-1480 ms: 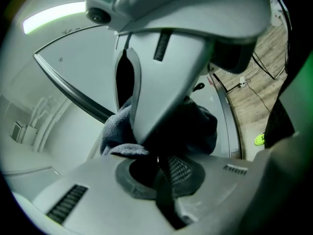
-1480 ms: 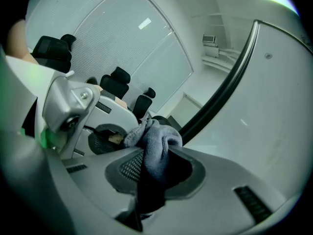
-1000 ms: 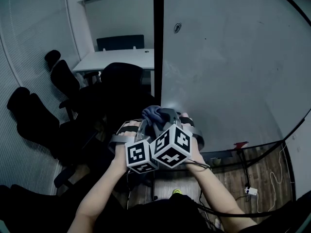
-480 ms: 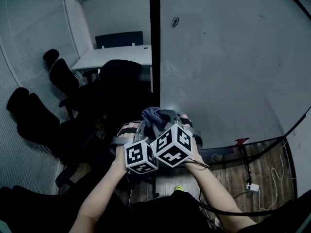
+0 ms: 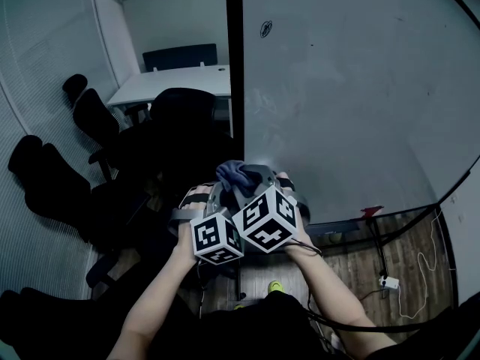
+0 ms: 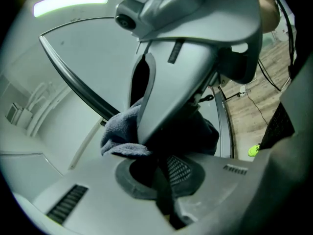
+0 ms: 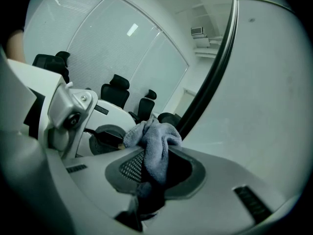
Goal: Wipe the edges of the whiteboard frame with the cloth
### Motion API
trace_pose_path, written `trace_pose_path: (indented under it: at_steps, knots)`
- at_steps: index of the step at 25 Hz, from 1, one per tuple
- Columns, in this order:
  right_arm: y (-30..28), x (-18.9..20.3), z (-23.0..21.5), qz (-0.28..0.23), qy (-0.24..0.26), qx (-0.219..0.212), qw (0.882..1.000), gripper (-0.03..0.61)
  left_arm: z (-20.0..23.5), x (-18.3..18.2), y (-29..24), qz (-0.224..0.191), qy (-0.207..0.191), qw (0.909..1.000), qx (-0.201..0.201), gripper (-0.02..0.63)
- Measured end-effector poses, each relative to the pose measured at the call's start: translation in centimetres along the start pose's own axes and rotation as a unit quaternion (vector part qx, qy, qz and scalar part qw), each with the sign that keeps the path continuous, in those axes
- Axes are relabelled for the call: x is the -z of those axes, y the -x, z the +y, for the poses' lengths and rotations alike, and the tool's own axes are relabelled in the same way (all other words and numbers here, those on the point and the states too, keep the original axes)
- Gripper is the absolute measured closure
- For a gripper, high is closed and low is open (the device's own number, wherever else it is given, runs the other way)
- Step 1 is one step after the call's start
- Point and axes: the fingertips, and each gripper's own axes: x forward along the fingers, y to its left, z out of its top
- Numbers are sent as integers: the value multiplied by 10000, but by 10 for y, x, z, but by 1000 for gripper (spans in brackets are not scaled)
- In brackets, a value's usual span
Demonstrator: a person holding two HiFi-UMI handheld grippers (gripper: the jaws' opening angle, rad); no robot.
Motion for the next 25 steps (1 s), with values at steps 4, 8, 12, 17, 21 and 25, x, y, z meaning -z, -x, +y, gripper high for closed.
trace_pose_path:
  at_steps: [4, 8, 12, 17, 21, 25]
  knots:
    - [5, 3, 5, -34, 7, -52, 10000, 485, -7, -1, 4, 90, 4, 10000, -21, 598]
    - [17, 8, 17, -77, 12, -138, 9999, 485, -19, -4, 15, 135, 95, 9999, -40, 598]
    - [26, 10, 29, -221, -19, -292, 9993, 485, -29, -4, 27, 266, 239, 9993, -130, 598]
    - [45, 24, 43, -364, -63, -529, 9979, 485, -52, -12, 38, 479, 552, 9972, -167, 598]
    - [62, 32, 54, -448, -36, -753, 9961, 485, -67, -21, 50, 674, 678, 9952, -223, 598]
    - [83, 44, 60, -576, -17, -921, 9941, 485, -85, -35, 59, 811, 785, 9932, -278, 598]
